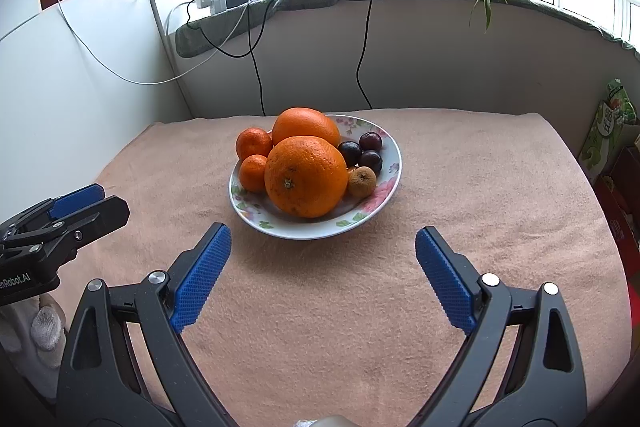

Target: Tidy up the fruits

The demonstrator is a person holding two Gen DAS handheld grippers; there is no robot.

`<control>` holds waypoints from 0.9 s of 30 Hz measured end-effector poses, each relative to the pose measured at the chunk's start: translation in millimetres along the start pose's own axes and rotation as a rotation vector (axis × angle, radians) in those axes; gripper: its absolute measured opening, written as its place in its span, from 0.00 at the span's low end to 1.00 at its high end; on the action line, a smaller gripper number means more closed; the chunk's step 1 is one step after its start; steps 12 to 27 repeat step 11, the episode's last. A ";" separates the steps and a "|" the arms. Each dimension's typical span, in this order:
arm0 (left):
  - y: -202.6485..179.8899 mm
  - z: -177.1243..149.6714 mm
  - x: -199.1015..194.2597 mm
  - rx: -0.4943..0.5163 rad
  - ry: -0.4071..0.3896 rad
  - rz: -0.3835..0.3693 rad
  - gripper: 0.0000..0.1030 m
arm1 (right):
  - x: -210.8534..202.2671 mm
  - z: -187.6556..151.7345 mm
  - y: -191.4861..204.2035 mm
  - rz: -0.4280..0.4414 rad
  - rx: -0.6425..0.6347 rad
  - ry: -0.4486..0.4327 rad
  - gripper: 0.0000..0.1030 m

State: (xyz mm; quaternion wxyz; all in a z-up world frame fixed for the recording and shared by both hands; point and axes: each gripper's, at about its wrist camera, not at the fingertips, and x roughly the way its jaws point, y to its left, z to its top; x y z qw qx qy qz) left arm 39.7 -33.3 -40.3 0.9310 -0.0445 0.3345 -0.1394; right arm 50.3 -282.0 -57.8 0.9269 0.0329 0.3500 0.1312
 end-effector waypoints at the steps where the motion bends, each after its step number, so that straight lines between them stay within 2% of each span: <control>1: 0.1 0.0 -0.1 0.000 0.000 0.000 0.79 | 0.0 0.0 0.0 0.000 0.001 0.000 0.93; 9: 1.7 -0.9 -0.8 -0.005 -0.009 -0.021 0.79 | 0.1 0.4 -0.4 -0.001 0.000 0.000 0.93; 27: 1.4 -0.7 0.1 -0.001 -0.006 -0.018 0.79 | 0.8 0.0 -1.7 -0.005 0.001 -0.001 0.93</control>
